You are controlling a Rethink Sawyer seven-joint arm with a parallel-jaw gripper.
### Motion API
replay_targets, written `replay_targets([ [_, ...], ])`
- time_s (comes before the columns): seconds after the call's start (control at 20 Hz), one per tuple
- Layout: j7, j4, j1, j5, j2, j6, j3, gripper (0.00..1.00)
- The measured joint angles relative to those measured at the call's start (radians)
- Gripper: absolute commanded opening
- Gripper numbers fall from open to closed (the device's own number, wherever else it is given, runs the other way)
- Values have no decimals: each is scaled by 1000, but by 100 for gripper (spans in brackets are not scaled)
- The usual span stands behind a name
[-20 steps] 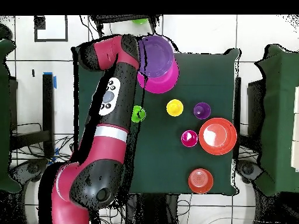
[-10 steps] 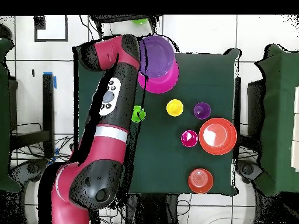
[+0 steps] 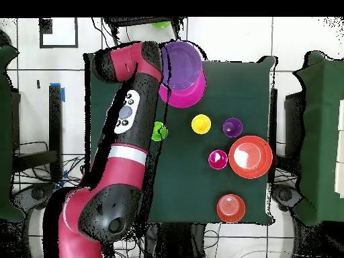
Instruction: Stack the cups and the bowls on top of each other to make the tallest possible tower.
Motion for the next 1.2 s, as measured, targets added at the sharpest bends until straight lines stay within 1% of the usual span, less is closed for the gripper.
replay_targets([
  [0.55, 0, 49, 17, 0, -18, -10, 0, 0],
  [1.2, 0, 135, 42, 0, -42, -62, 0, 0],
])
